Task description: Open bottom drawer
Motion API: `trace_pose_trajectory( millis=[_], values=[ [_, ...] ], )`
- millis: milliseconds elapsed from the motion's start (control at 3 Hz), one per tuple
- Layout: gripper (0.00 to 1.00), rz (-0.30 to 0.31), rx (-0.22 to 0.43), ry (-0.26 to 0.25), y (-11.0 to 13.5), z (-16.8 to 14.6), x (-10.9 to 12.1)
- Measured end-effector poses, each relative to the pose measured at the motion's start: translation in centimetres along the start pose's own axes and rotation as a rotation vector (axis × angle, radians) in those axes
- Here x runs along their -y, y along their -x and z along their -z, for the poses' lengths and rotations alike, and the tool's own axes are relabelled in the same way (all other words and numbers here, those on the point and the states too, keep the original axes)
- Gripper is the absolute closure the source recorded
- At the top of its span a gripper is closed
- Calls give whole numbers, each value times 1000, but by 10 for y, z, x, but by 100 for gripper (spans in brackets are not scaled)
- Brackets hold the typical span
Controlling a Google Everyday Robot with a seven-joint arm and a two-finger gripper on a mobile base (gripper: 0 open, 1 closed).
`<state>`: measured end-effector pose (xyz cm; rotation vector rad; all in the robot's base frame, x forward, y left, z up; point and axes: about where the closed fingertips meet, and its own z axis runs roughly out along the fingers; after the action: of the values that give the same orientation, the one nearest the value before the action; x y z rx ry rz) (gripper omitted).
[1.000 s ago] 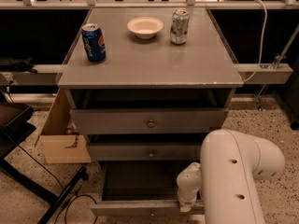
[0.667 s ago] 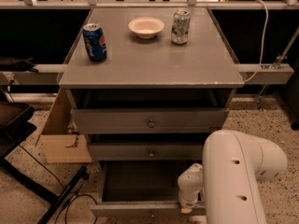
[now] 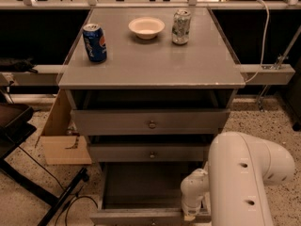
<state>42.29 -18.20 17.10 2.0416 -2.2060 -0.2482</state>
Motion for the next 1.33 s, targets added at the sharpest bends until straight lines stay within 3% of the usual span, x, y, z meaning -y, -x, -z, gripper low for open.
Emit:
trace_pose_trajectory(
  millis=[1333],
  values=[
    [100,-24,18,86,-16,-10,-51]
  ],
)
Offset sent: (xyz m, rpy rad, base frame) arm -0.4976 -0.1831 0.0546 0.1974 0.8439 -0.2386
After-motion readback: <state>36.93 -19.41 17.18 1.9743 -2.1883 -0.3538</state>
